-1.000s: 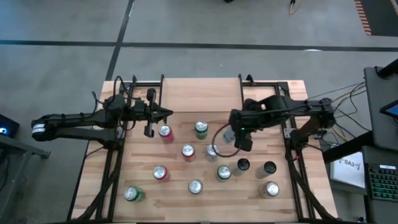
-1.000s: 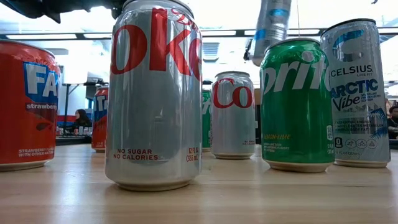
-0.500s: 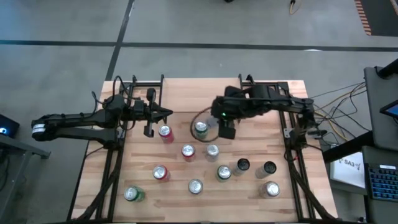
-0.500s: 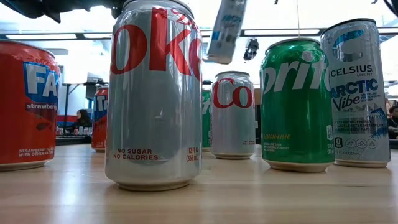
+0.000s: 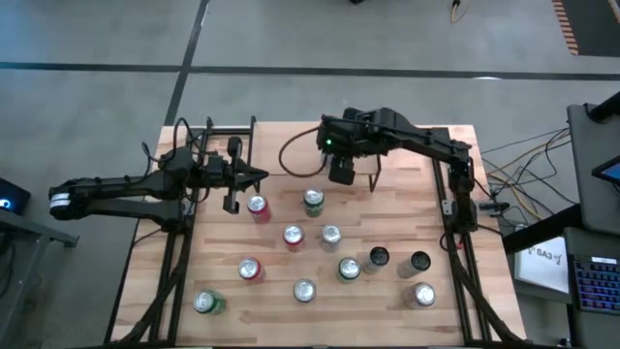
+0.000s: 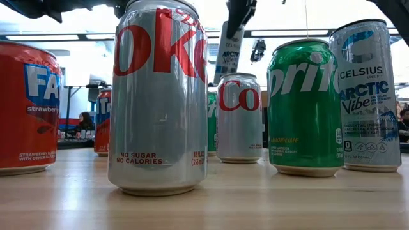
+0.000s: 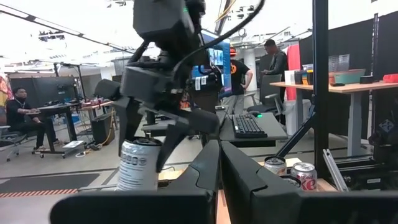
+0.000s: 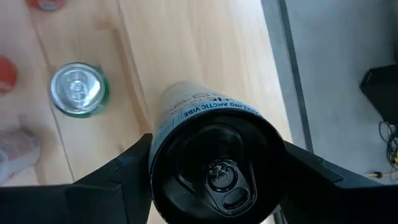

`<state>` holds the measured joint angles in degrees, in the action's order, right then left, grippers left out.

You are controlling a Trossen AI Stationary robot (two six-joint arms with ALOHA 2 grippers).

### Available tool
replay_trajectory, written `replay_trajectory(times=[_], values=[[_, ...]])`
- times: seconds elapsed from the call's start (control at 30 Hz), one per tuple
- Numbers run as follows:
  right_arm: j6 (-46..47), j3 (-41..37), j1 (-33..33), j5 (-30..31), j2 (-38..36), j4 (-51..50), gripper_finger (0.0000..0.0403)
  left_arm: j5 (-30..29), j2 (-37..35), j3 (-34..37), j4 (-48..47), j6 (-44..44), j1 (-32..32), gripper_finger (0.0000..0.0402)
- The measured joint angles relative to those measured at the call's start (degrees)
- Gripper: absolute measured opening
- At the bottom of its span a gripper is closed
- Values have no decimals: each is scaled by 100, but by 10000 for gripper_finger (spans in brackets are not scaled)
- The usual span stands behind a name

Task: Place canned beverage on shelf
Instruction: Put the top white-blue soda can on the shelf

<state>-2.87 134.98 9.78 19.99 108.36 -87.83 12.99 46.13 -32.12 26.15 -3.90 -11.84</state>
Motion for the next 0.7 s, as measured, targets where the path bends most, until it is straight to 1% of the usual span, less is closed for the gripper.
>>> replay_trajectory(times=[0.13, 0.27, 0.33, 0.7], values=[[-1, 0, 196, -252, 0, -20, 247, 0, 2, 0, 0, 0, 0, 0], [70, 0, 398, -721, -2, -52, 247, 0, 15, 0, 0, 0, -2, 0], [76, 2, 476, -858, -2, -38, 247, 0, 29, 0, 2, -1, 0, 0], [-32, 2, 660, -895, -9, -57, 247, 0, 39, 0, 2, -2, 0, 0]])
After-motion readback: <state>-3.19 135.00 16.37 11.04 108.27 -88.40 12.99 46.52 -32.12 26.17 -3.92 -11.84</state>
